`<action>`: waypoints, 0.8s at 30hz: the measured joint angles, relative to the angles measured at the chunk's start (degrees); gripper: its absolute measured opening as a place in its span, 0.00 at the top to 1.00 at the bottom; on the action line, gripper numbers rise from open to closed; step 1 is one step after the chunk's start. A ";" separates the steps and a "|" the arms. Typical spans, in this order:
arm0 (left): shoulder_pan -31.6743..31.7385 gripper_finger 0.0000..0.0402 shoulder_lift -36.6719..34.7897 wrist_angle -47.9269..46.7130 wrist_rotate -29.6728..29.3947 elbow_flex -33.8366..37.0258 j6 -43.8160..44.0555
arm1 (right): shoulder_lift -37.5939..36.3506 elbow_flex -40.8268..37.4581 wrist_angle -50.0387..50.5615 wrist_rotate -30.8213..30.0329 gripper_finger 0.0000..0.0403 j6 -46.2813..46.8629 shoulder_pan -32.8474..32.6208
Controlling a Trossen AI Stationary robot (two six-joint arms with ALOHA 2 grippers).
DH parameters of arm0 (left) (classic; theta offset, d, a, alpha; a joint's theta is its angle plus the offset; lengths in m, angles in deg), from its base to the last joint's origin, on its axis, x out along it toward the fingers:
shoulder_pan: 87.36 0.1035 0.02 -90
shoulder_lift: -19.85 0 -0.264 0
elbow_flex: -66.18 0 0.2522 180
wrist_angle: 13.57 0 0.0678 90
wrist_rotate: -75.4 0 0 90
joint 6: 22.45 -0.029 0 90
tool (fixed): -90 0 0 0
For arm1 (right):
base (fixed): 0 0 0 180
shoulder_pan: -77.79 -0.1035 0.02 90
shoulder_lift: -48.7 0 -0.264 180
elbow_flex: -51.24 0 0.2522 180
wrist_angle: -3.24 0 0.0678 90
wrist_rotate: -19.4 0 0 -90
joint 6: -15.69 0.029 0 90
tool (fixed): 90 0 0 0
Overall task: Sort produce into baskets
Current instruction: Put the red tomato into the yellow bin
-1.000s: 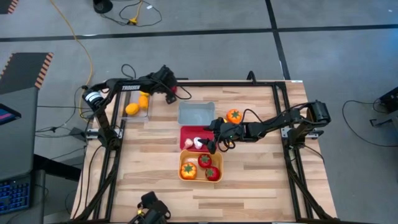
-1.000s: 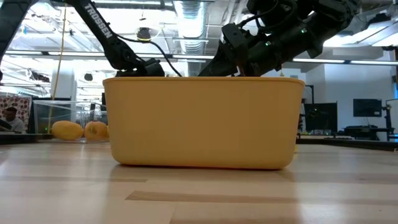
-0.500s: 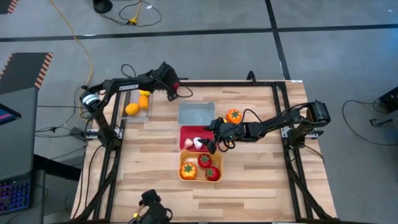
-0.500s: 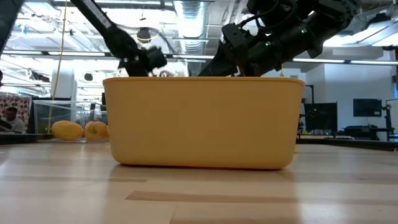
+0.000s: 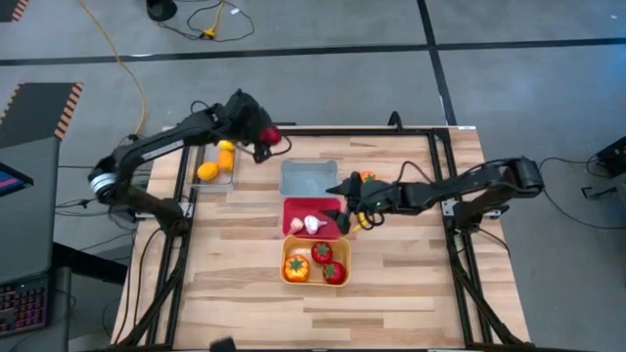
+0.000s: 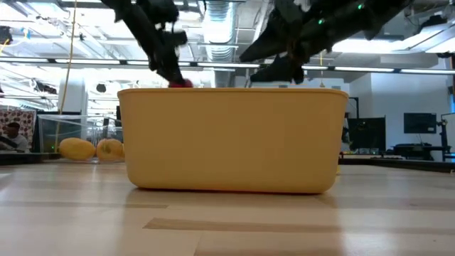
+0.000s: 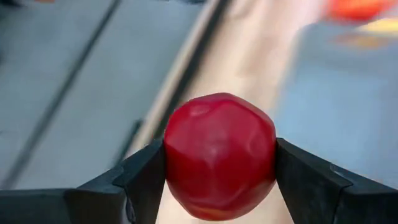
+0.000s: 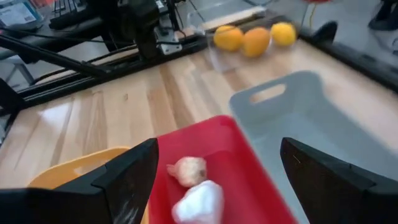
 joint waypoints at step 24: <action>-49.46 0.33 2.24 6.16 8.92 -0.04 28.25 | -12.83 0.02 12.93 -0.25 0.09 -1.82 4.74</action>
